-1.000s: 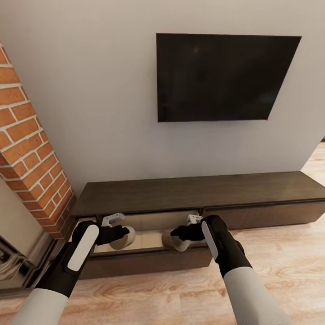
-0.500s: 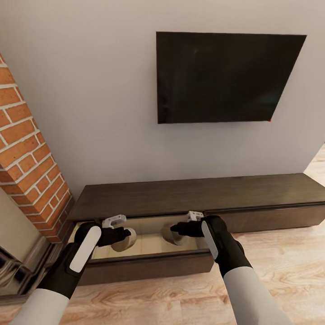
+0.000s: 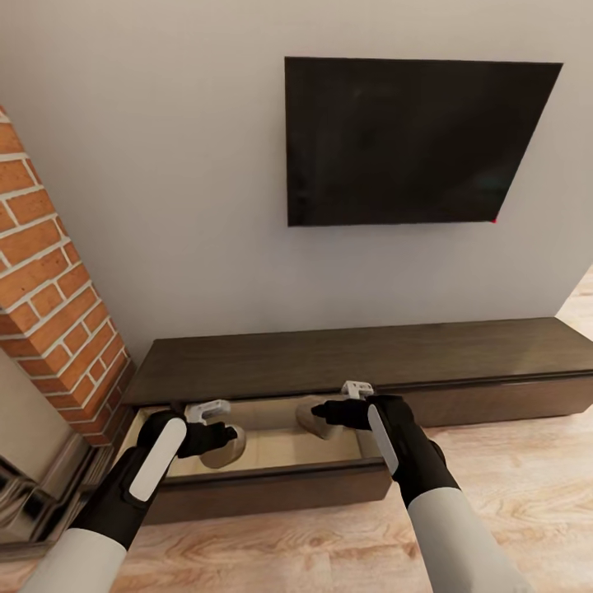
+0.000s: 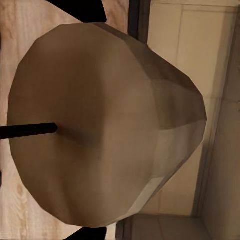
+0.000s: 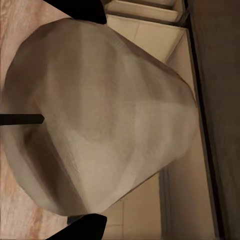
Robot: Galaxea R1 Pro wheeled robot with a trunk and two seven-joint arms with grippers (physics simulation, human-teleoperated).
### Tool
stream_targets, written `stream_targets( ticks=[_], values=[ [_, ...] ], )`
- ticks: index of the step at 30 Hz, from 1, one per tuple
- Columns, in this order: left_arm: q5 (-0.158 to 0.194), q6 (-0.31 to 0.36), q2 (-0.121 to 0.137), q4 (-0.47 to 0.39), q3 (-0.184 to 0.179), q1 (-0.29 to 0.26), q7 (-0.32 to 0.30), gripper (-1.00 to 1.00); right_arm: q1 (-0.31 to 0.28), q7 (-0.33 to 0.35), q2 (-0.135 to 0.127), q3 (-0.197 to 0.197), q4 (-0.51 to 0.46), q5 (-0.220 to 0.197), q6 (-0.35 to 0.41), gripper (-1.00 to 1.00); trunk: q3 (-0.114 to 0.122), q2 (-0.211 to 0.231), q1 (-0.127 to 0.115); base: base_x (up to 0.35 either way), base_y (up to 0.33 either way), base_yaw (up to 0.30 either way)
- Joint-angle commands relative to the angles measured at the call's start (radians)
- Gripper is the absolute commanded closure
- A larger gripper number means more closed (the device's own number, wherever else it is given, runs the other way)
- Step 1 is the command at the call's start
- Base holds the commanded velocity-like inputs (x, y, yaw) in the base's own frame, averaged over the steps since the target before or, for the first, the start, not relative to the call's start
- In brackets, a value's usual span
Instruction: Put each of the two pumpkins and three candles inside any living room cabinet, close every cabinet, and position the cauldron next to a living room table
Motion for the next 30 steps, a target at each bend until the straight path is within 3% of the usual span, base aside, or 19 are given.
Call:
stream_targets(
  ticks=[1, 14, 30],
  values=[
    [0.011, 0.000, 0.001, -0.001, -0.002, -0.001, 0.010, 1.00, 0.000, -0.003, 0.000, 0.000, 0.005, -0.008, 0.004, 1.00, -0.001, 0.000, 0.000, 0.095, 0.000, 0.000],
    [0.015, -0.003, 0.000, 0.007, -0.004, -0.001, 0.009, 1.00, 0.001, -0.027, 0.002, 0.001, 0.167, -0.005, 0.005, 1.00, -0.001, 0.000, 0.000, 0.154, 0.000, 0.000],
    [-0.011, -0.003, -0.002, 0.073, -0.008, -0.001, 0.010, 1.00, 0.001, -0.058, 0.002, 0.000, 0.186, -0.005, 0.012, 1.00, -0.001, 0.000, 0.000, 0.127, 0.000, 0.000]
  ],
)
